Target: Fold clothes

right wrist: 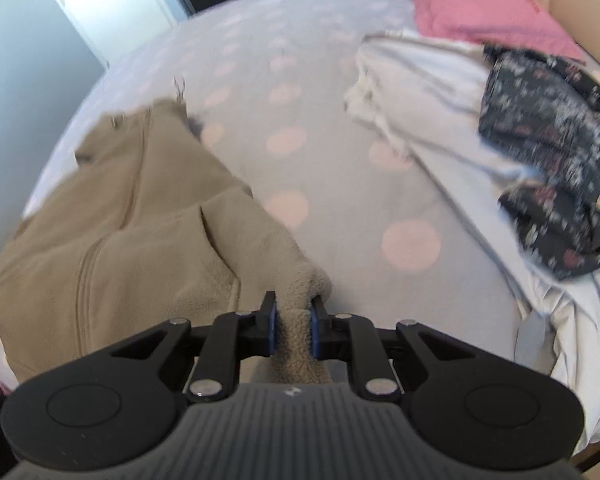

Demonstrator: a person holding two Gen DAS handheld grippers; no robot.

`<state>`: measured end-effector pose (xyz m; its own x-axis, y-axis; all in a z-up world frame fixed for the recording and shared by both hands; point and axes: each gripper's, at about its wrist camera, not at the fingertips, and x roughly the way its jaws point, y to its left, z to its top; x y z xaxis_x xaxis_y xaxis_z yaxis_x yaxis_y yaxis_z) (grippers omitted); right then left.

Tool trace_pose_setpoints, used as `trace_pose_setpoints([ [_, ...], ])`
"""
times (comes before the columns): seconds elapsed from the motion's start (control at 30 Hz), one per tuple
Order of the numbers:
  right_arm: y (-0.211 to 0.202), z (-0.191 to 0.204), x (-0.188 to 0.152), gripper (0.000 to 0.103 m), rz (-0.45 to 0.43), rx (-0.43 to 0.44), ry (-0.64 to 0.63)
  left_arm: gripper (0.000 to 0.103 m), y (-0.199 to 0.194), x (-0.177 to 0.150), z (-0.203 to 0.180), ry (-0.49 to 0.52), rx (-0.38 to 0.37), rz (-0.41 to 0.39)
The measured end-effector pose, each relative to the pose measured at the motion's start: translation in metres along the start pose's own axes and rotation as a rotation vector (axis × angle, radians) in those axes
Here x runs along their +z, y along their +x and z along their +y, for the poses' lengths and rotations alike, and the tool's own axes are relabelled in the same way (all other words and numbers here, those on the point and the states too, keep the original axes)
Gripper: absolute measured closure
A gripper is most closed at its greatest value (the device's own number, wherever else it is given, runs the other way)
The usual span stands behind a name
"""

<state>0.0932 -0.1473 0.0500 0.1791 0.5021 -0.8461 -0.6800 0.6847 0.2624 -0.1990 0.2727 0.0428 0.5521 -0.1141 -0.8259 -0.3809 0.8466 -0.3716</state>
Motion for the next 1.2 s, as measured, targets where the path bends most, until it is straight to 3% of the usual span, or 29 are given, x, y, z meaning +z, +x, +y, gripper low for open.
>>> trace_pose_setpoints([
  [0.13,0.039,0.001,-0.010,0.085,0.100,-0.029,-0.037,0.089,0.046,0.002,0.013,-0.046,0.020,0.148],
  [0.27,0.073,0.014,-0.018,0.085,0.192,-0.071,-0.136,0.089,0.082,0.003,0.013,-0.008,0.093,0.254],
  [0.53,0.099,0.033,-0.022,0.079,0.256,-0.146,-0.297,0.088,0.125,0.018,0.027,-0.026,0.137,0.323],
  [0.67,0.089,0.032,-0.013,0.073,0.263,-0.145,-0.325,0.076,0.128,0.019,0.032,-0.015,0.100,0.357],
  [0.73,0.079,0.031,-0.003,0.064,0.238,-0.169,-0.342,0.061,0.126,0.019,0.034,-0.006,0.081,0.371],
  [0.77,0.074,0.030,0.003,0.064,0.218,-0.187,-0.350,0.047,0.117,0.021,0.036,-0.003,0.084,0.357],
  [0.9,0.054,0.025,0.033,0.061,0.128,-0.220,-0.359,0.044,0.076,0.038,0.047,-0.013,0.080,0.274],
  [1.1,0.084,0.026,0.088,0.061,0.005,-0.093,-0.239,0.037,0.041,0.083,0.076,-0.075,0.162,0.053],
  [1.2,0.120,0.037,0.107,0.061,-0.032,0.013,-0.154,0.036,0.047,0.098,0.098,-0.179,0.155,-0.046],
])
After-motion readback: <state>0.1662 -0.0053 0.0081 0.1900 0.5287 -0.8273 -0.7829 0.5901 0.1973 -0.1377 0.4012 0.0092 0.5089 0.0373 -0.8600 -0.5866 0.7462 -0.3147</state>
